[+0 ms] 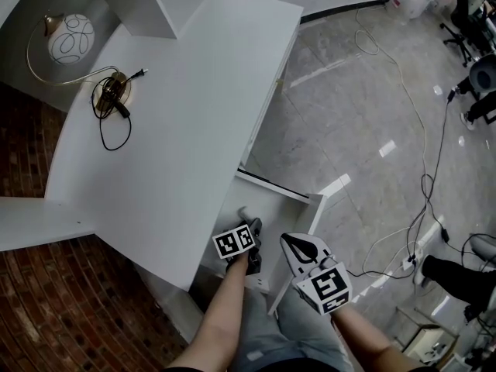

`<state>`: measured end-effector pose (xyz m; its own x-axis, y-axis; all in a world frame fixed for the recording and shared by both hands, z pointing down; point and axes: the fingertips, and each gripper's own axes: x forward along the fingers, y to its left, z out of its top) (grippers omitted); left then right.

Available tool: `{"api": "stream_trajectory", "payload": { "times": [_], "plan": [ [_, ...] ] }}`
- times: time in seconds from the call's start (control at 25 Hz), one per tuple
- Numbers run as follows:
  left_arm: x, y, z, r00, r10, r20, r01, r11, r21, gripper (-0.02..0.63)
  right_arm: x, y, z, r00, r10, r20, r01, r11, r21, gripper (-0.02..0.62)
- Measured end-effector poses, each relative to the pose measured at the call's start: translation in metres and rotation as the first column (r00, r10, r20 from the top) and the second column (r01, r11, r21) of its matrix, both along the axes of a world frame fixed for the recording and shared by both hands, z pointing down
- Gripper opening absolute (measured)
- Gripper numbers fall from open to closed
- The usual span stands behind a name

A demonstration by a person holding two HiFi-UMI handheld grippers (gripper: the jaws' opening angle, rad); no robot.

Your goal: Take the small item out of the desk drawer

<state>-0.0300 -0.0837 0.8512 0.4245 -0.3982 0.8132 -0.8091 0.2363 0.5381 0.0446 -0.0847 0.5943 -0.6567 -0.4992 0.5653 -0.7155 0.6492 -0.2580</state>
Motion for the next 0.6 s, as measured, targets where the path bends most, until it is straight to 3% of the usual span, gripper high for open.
{"api": "stream_trajectory", "payload": {
  "times": [0.6],
  "plan": [
    [-0.0027, 0.0014, -0.0010, 0.999, -0.019, -0.030, 0.019, 1.000, 0.021, 0.141, -0.0033, 0.0036, 0.0055, 1.000, -0.020, -0.006, 0.020, 1.000, -0.005, -0.002]
  ]
}}
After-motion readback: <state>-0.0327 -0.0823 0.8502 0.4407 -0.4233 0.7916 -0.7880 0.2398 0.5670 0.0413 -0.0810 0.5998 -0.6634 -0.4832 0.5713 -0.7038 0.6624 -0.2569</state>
